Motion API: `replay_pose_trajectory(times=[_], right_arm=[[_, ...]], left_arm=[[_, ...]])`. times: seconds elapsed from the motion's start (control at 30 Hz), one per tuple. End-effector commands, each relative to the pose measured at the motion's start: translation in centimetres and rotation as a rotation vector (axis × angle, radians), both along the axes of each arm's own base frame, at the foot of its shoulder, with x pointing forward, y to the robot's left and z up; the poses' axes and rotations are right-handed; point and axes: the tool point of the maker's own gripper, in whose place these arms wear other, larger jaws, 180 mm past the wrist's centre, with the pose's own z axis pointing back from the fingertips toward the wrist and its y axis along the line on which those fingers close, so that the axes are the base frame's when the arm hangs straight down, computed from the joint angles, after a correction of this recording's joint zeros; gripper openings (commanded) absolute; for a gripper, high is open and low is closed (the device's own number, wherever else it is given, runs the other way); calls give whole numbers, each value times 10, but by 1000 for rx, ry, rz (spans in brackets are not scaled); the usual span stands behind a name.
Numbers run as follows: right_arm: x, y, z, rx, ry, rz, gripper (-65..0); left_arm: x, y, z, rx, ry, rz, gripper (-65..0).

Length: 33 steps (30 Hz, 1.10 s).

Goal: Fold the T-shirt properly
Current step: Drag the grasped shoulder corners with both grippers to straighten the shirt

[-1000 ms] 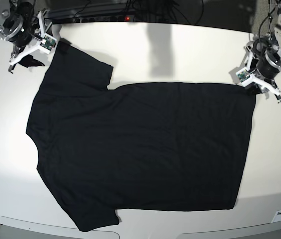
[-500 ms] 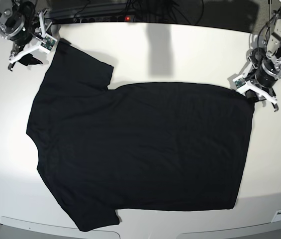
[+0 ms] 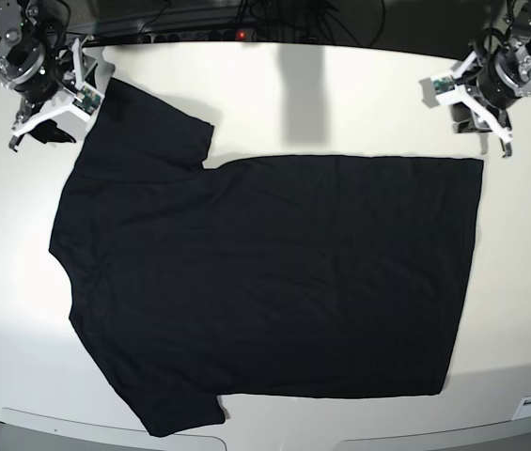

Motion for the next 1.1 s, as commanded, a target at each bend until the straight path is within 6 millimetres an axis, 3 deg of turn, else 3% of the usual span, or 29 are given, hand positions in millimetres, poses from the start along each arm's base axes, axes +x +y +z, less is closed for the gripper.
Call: replay_pose_trajectory(times=[0.0, 0.13, 0.23, 0.47, 0.67, 0.97, 1.07], right_arm=[[6, -1, 8, -4, -28, 11, -281], [5, -1, 8, -3, -27, 9, -281], [5, -1, 7, -4, -27, 8, -281], [5, -3, 7, -11, -23, 3, -281], [5, -3, 7, -12, -22, 2, -281], [5, -3, 7, -13, -21, 1, -281], [5, -3, 7, -13, -21, 1, -281]], left_arm=[[7, -1, 4, -2, -15, -3, -452], [31, -6, 6, -18, -60, 25, -438], [44, 5, 2, -3, -63, 53, -438], [40, 27, -27, 38, 3, 65, -439], [40, 31, -50, 93, 64, 31, -439], [40, 42, -57, 157, 89, 48, -440], [40, 46, -58, 176, 93, 59, -527]])
